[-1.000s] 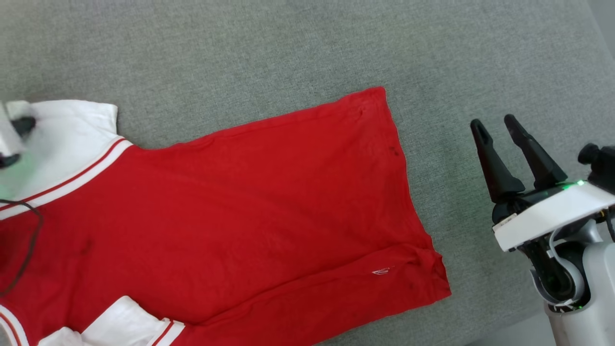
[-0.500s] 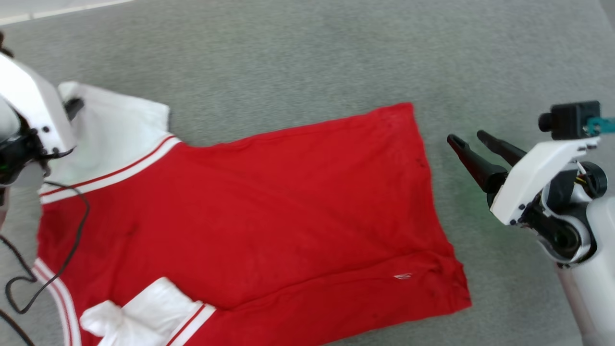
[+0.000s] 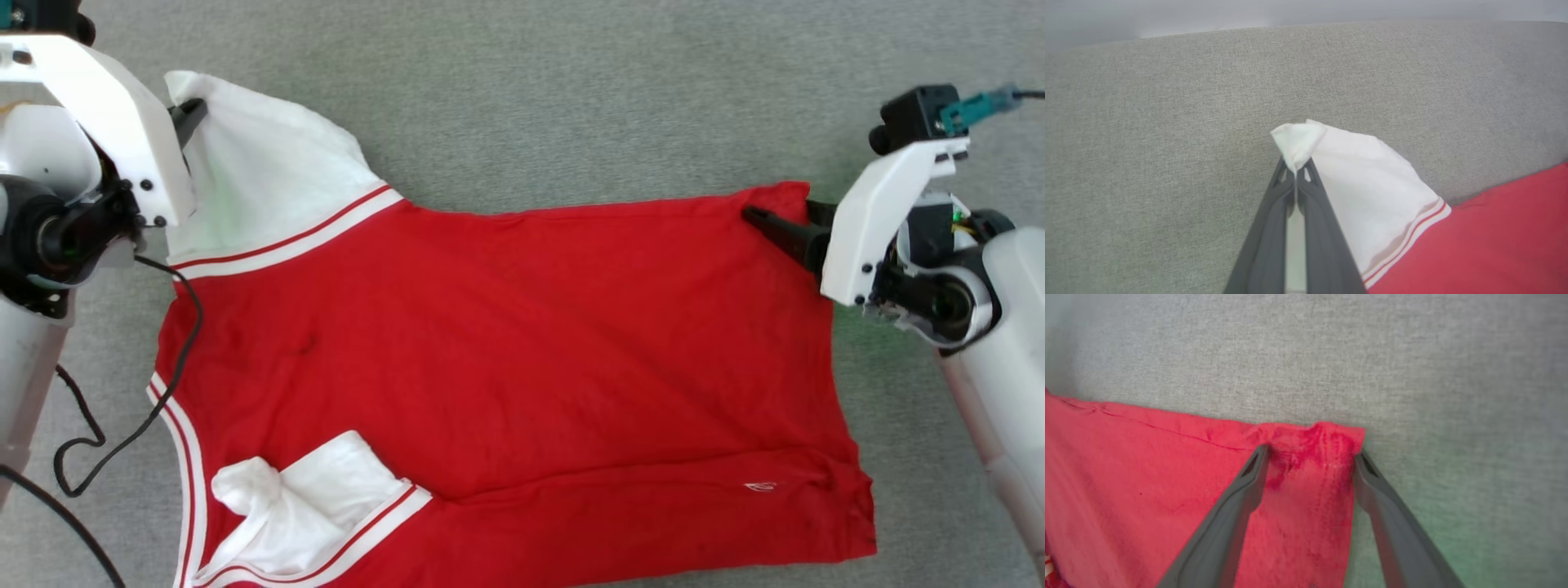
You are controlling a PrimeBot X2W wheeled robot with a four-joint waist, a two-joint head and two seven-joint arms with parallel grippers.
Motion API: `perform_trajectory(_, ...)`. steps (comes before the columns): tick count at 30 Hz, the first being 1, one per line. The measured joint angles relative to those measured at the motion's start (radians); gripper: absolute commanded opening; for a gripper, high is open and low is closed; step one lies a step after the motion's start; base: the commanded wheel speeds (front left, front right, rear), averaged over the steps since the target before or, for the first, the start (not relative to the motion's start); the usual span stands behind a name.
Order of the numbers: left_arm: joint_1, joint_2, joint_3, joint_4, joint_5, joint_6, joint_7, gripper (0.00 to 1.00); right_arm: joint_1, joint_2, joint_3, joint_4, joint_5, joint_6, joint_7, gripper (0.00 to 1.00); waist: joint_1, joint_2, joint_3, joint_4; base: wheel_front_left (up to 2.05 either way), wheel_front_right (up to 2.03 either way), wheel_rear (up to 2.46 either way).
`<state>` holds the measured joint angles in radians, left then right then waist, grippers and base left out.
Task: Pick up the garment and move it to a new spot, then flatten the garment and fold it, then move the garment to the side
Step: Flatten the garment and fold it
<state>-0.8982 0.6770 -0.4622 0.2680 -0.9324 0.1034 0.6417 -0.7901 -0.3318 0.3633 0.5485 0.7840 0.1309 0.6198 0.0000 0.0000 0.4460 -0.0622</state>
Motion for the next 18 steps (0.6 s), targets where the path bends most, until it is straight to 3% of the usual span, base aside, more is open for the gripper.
perform_trajectory(4,-0.006,-0.014,-0.01,0.005,0.004,-0.008,-0.007,0.0,-0.049,-0.004,0.037,0.053,0.025,0.0,0.054,1.0,-0.0001,0.0,0.01,0.019,0.0,0.0,0.0)
perform_trajectory(5,-0.006,-0.017,-0.012,0.008,0.004,-0.013,-0.009,0.0,-0.059,-0.006,0.046,0.063,0.032,0.0,0.072,0.21,0.0,0.0,0.01,0.021,0.0,0.0,0.0)
perform_trajectory(6,-0.006,-0.021,-0.013,0.011,0.004,-0.015,-0.012,0.0,-0.068,-0.008,0.052,0.069,0.042,0.0,0.087,0.0,-0.0001,0.0,0.009,0.023,0.0,0.0,0.0)
perform_trajectory(12,0.0,-0.024,-0.012,0.03,-0.005,-0.033,-0.036,0.0,-0.075,-0.025,0.096,0.064,0.063,0.0,0.092,0.0,0.0,0.0,-0.014,0.029,0.0,0.0,0.0)
perform_trajectory(18,0.079,-0.012,0.027,0.018,-0.042,-0.039,-0.094,0.0,-0.052,-0.066,0.106,-0.002,0.085,0.0,0.024,0.0,0.0,0.0,-0.073,0.032,0.0,0.0,0.0)
